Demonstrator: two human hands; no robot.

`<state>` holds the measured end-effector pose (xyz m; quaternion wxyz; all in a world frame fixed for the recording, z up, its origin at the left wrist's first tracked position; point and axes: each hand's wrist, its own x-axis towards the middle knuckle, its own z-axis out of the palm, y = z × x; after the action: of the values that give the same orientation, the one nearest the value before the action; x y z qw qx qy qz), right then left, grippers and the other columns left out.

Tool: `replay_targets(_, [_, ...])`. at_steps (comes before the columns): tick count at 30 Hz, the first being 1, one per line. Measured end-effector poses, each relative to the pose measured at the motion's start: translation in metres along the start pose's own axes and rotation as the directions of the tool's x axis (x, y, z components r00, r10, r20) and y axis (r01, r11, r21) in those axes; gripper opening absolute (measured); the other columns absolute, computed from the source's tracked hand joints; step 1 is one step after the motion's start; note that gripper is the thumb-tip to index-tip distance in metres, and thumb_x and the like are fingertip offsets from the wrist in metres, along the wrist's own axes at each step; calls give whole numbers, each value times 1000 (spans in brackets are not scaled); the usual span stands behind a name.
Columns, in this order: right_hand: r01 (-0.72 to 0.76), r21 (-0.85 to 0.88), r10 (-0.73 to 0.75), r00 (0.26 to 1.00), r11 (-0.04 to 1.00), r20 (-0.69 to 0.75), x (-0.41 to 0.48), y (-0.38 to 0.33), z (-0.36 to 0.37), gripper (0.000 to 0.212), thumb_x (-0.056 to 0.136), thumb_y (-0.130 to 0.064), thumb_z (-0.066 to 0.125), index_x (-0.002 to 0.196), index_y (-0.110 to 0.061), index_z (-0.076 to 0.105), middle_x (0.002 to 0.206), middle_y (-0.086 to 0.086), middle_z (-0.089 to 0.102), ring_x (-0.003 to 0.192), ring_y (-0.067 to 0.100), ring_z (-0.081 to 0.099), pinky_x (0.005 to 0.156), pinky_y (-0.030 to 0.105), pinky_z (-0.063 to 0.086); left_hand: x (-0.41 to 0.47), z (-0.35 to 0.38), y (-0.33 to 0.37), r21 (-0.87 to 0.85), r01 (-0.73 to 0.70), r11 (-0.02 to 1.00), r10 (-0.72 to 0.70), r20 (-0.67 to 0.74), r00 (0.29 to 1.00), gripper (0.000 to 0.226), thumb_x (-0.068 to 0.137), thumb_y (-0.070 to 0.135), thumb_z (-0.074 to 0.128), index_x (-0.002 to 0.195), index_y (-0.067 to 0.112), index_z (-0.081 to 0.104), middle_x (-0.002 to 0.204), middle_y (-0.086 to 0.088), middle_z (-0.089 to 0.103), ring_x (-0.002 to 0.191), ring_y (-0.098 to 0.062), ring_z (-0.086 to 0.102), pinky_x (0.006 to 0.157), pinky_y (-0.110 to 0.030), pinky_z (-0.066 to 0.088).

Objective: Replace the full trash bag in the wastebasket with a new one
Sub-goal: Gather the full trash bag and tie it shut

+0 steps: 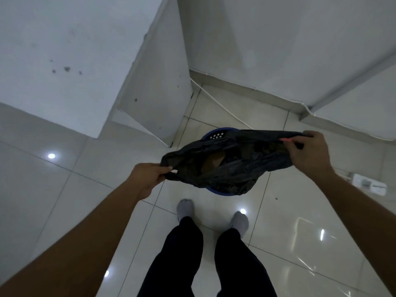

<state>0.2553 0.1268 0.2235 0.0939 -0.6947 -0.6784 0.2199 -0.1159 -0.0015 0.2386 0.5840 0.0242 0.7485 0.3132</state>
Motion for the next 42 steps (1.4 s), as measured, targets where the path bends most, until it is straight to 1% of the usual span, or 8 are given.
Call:
replay_targets(4, [70,-103,-82,990,992,-116,-14,-6,7,16,90,-26,67,98,-17,78,131,13,58,126,38,46,98,54,37,-12,0,4,-74,100,992,-95,68,993,22,96,6,55,116,-3,53,113,-21,58,89,-27,62,66,-34,61])
replay_targets(8, [238,103,-231,970,966,-81,-25,-25,-2,22,95,-22,55,102,-12,73,98,8,74,92,24,67,82,18,41,-23,5,-1,-80,120,990,-115,66,991,13,99,10,50,111,7,48,109,-21,62,88,-32,66,70,-41,57])
replay_targets(12, [54,292,-79,994,955,72,-38,-45,-5,14,98,-15,52,102,-17,65,76,-3,72,71,7,63,68,-2,38,-32,9,-6,-150,86,985,-74,88,993,27,92,12,63,115,0,57,110,-18,67,92,-25,66,72,-34,57])
replay_targets(18, [-217,404,146,969,889,198,-50,-58,-16,19,92,-16,55,80,-15,69,72,-3,70,67,14,60,53,13,42,-53,14,-12,-53,0,999,3,41,999,14,87,8,69,99,2,65,94,-18,71,77,-25,71,72,-37,60])
replay_targets(22, [-322,570,234,946,756,223,-58,-62,-35,20,90,-10,55,75,-4,67,68,7,66,62,12,59,68,30,46,-63,21,-14,-3,-59,998,59,-44,997,22,85,11,72,103,1,66,90,-17,71,73,-26,70,63,-33,61])
replay_targets(30, [-167,900,113,985,402,132,-58,-69,-106,26,96,-1,48,79,-7,66,45,-1,40,47,21,45,74,42,49,-76,33,-1,-13,-40,999,39,-84,996,18,89,9,67,106,8,67,99,-15,69,83,-25,69,63,-31,59])
replay_targets(37, [-129,945,-29,989,301,145,-81,-89,-125,22,82,-33,62,75,-13,68,47,0,36,40,15,32,47,27,36,-84,33,10,-30,92,995,-92,22,996,26,81,-2,72,106,-1,64,102,-19,69,82,-22,66,64,-30,54])
replay_targets(42, [-218,952,-30,973,213,230,-92,-87,-121,36,98,-14,48,66,-6,65,46,2,35,40,13,31,44,21,27,-83,36,6,-7,144,989,-143,91,986,25,84,2,70,109,1,66,112,-20,67,89,-23,61,65,-28,49])
